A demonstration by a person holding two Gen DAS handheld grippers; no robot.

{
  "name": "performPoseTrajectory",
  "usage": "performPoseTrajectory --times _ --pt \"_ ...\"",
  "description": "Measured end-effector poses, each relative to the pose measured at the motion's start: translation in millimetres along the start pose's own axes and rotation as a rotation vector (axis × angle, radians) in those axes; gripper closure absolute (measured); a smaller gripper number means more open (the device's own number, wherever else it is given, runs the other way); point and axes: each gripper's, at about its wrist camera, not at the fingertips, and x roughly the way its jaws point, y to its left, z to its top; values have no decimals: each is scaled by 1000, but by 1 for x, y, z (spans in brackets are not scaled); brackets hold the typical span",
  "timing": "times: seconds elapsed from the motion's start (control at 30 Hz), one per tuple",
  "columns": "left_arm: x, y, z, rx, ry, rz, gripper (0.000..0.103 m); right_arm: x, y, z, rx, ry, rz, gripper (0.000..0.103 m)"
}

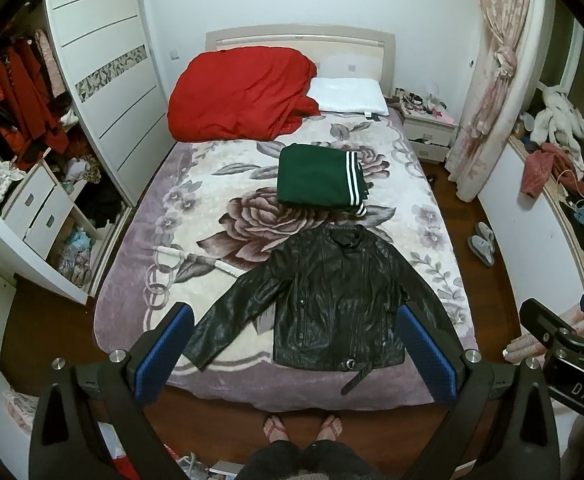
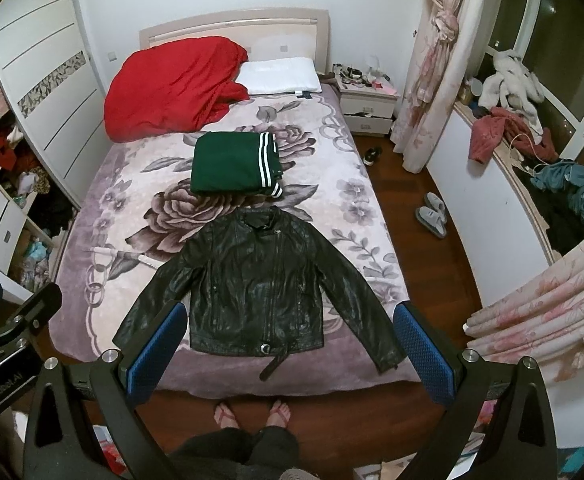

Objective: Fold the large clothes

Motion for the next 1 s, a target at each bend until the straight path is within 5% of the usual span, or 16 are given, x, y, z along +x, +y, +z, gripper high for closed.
performPoseTrajectory --times 1.0 --pt "-1 0 -1 -3 -15 -2 0 -14 8 10 -12 -18 -6 0"
